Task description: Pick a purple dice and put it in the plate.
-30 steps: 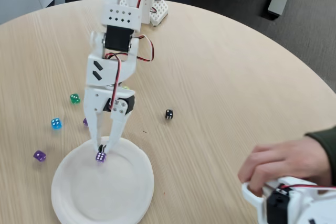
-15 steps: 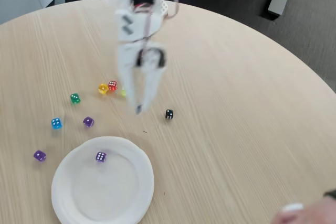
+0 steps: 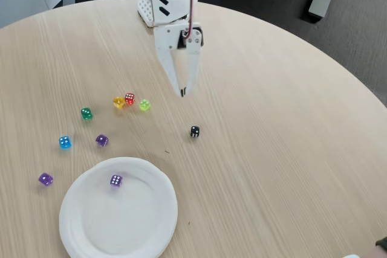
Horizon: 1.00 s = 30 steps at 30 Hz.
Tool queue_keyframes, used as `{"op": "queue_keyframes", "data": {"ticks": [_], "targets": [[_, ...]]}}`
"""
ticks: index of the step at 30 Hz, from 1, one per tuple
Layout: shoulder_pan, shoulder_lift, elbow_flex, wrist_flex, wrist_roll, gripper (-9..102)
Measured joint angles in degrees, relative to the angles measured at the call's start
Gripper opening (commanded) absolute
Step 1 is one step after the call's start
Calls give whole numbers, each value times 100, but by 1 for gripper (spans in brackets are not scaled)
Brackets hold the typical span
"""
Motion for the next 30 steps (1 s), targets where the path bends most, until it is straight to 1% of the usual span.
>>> {"op": "queue_keyframes", "data": {"ticks": [10,21,25,30], "targets": [[44,738,237,1415,-1283,0],[62,1863,308,3533,-2681,0],[70,2294,343,4157,-2681,0],[62,2602,343,4377,-2382,0]]}}
